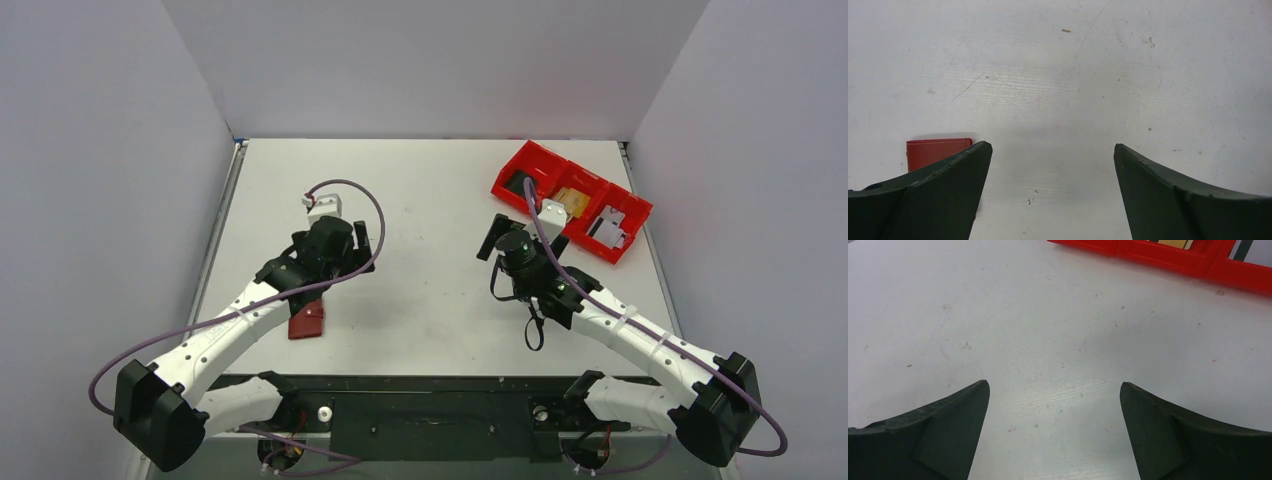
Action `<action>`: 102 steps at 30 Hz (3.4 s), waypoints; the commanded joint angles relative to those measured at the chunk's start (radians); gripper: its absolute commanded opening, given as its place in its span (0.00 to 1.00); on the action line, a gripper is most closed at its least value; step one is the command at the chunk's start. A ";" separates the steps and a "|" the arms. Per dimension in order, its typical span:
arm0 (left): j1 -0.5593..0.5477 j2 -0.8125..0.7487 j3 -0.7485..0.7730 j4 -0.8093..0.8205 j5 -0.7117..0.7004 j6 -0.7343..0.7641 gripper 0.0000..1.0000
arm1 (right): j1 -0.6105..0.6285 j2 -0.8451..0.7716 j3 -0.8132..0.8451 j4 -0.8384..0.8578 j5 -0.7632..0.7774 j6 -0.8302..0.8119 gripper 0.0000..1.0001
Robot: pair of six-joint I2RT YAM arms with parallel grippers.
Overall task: Take the credit cards out of the card holder
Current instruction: Move the card holder to the center of the board, then open the card holder at the center of the board.
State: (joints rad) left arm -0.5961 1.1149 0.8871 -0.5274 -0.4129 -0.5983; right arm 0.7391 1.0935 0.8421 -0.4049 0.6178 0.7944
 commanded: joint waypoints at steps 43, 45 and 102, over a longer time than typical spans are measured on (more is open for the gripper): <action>0.510 0.032 -0.234 -0.024 0.220 -0.187 0.88 | -0.046 0.014 -0.061 0.121 -0.147 0.011 0.98; 0.510 0.046 -0.242 -0.025 0.226 -0.188 0.86 | -0.046 0.010 -0.070 0.127 -0.151 0.016 0.98; 0.314 -0.018 -0.179 -0.105 0.110 -0.239 0.84 | 0.343 0.642 0.467 -0.088 -0.175 -0.084 0.59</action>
State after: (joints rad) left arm -0.3103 1.1278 0.7136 -0.6159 -0.2890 -0.8948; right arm 1.0382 1.6539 1.2030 -0.4114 0.3771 0.7403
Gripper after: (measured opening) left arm 0.837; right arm 0.595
